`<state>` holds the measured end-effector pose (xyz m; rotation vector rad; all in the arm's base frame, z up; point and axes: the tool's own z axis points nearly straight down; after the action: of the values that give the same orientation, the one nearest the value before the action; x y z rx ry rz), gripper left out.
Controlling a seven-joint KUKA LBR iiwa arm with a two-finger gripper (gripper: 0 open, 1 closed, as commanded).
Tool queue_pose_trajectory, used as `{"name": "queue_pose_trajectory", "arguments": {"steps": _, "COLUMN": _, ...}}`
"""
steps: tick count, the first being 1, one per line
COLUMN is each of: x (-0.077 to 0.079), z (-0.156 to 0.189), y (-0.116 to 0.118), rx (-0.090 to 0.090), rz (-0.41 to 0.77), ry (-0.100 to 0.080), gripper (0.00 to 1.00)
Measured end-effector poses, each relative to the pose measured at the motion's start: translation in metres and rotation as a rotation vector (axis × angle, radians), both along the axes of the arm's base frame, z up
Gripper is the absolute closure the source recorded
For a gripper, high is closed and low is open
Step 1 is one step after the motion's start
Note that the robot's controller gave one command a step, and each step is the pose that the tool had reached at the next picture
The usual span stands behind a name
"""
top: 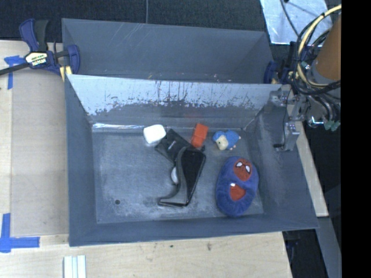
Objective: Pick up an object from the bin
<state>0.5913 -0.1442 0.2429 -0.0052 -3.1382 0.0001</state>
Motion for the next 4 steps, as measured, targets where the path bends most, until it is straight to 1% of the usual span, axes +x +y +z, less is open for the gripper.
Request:
{"name": "queue_pose_trajectory", "arguments": {"steps": 1, "x": 0.034, "z": -0.175, "y": 0.021, "rx": 0.0, "rz": 0.067, "ry": 0.004, "gripper": 0.0}}
{"name": "queue_pose_trajectory", "arguments": {"steps": 2, "x": 0.036, "z": -0.14, "y": 0.055, "rx": 0.001, "rz": 0.029, "ry": -0.011, "gripper": 0.0}}
{"name": "queue_pose_trajectory", "arguments": {"steps": 3, "x": 0.036, "z": -0.142, "y": 0.049, "rx": -0.001, "rz": -0.154, "ry": -0.01, "gripper": 0.0}}
{"name": "queue_pose_trajectory", "arguments": {"steps": 4, "x": 0.036, "z": -0.172, "y": 0.059, "rx": -0.002, "rz": -0.219, "ry": 0.0, "gripper": 0.0}}
